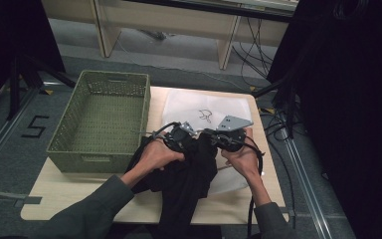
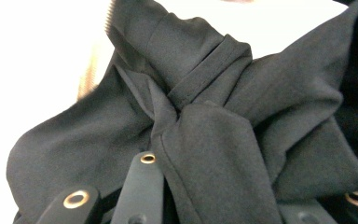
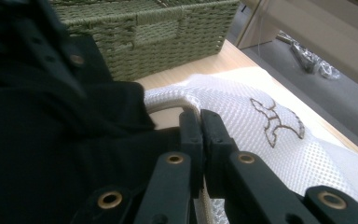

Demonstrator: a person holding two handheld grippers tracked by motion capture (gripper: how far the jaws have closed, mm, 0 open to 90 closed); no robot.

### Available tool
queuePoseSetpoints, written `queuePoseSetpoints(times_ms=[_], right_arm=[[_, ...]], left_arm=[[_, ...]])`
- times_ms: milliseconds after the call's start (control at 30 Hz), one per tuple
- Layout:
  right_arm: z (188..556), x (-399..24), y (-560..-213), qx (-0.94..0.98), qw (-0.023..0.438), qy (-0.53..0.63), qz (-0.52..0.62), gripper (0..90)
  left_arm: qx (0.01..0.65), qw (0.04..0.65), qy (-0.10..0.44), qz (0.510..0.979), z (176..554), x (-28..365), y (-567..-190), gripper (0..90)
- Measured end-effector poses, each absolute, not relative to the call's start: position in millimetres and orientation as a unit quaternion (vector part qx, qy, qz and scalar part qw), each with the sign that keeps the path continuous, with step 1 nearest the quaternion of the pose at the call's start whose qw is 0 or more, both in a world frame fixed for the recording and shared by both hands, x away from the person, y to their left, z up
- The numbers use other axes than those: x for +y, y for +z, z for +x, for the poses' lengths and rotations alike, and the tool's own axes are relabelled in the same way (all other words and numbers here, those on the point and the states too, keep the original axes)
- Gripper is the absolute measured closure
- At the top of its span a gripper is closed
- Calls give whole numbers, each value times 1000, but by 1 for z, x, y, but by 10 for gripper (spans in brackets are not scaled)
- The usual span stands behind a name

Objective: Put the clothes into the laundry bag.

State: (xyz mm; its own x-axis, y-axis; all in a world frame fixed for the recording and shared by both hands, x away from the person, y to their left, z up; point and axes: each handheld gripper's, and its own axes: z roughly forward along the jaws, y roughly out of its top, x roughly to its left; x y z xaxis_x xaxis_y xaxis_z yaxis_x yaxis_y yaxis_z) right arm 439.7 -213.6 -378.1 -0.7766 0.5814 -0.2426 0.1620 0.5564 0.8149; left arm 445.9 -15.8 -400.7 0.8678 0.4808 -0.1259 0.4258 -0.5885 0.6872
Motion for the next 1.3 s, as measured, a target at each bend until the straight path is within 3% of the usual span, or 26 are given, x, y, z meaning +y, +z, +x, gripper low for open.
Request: queuePoseSetpoints(times_ms=[267,533,867,1000,1133,1167,1300], right_arm=[[439,-218,-377,843,247,419,231,894],[440,-212,-384,852,240,409,223,894],[444,-221,-390,851,240,406,232,893],[444,-222,-390,849,235,408,240,893],[443,-224,-391,846,232,410,248,893],[445,-224,-390,849,235,409,239,893],[445,-225,-390,848,243,407,238,893]], left_arm=[[275,393,49,876,455,-12,-392,748],[320,348,49,880,475,-28,-430,703],[323,354,16,878,462,-25,-414,359],[318,344,15,883,459,-22,-407,270],[322,345,12,882,452,-15,-396,201],[341,364,-15,867,448,-14,-390,201],[322,354,9,878,440,-11,-377,199]])
